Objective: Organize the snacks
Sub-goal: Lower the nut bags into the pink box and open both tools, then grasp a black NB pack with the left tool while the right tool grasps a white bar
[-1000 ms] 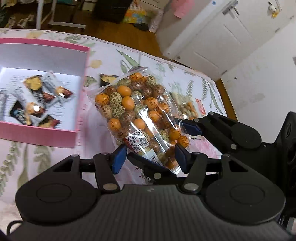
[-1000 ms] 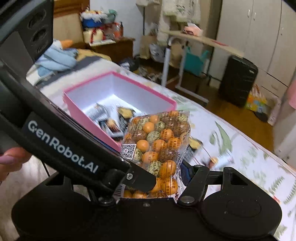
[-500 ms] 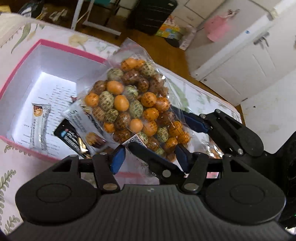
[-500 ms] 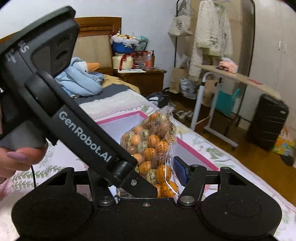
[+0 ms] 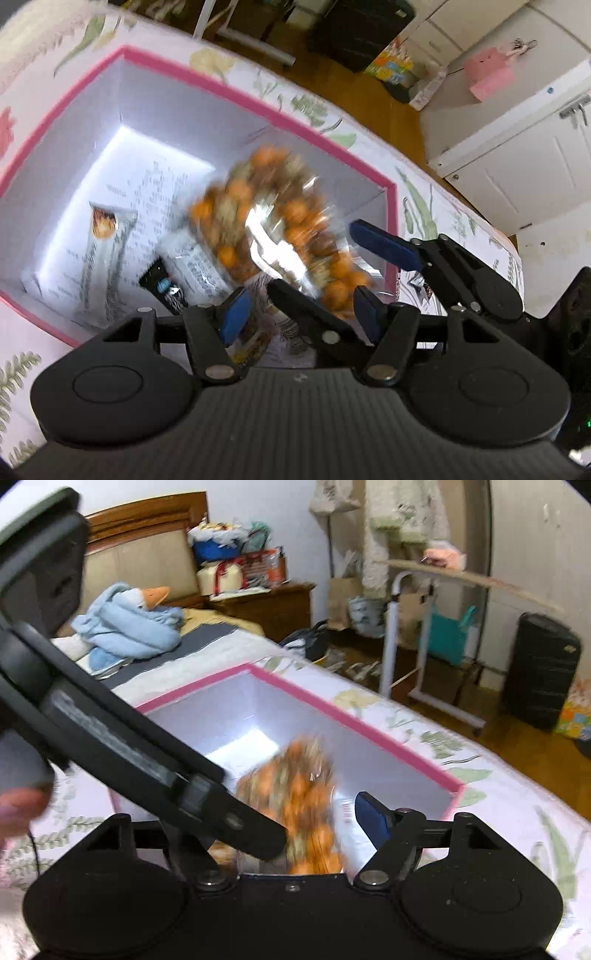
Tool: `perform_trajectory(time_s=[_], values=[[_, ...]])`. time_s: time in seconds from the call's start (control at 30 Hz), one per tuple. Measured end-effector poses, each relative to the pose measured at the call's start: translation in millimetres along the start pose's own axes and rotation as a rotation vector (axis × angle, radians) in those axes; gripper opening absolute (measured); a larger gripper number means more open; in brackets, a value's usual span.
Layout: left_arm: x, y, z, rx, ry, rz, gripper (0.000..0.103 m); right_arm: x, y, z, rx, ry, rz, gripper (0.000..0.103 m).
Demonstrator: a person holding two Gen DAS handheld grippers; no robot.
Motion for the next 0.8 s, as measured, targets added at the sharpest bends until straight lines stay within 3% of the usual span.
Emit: perform_trajectory(time_s=[0.1,0.27,0.43,0.6,0.8], values=[[-15.6,6.6,-0.9,0.025,0.071,0.03,0.061,-16.4,5.4,1.0,-0.011,0.022,0.055,0.077],[-33.9,27.8,-0.4,0.075,0.092,0.056,0.061,-65.0,20.7,2.8,0.077,0.056,0.027,0.077],[-53.8,68.6,-3.4,0.19,0.098,0.037,0.06,-115.9,43.2,9.6,0.088,0.07,0.066,0.078],[-67.9,113.2,2.0,0.309,0.111,0.027,0.059,-168.4,95.5,27.4,0.211,0.126,0.119,0.078],[-55.3,164.2,9.0,0.469,0.146,-0.017,0.058,-208.1,154.5,44.5,0.388,0.165,0.179,0.078]])
Point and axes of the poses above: each gripper's, at about its wrist camera, not at the fingertips, and x roughly the way its jaws point, y to its right, z to its underside, the point moved 4 cm from there along x, roughly the way its jaws point, and after that the axes turned 14 degrees about x, right-handed, at the moved point
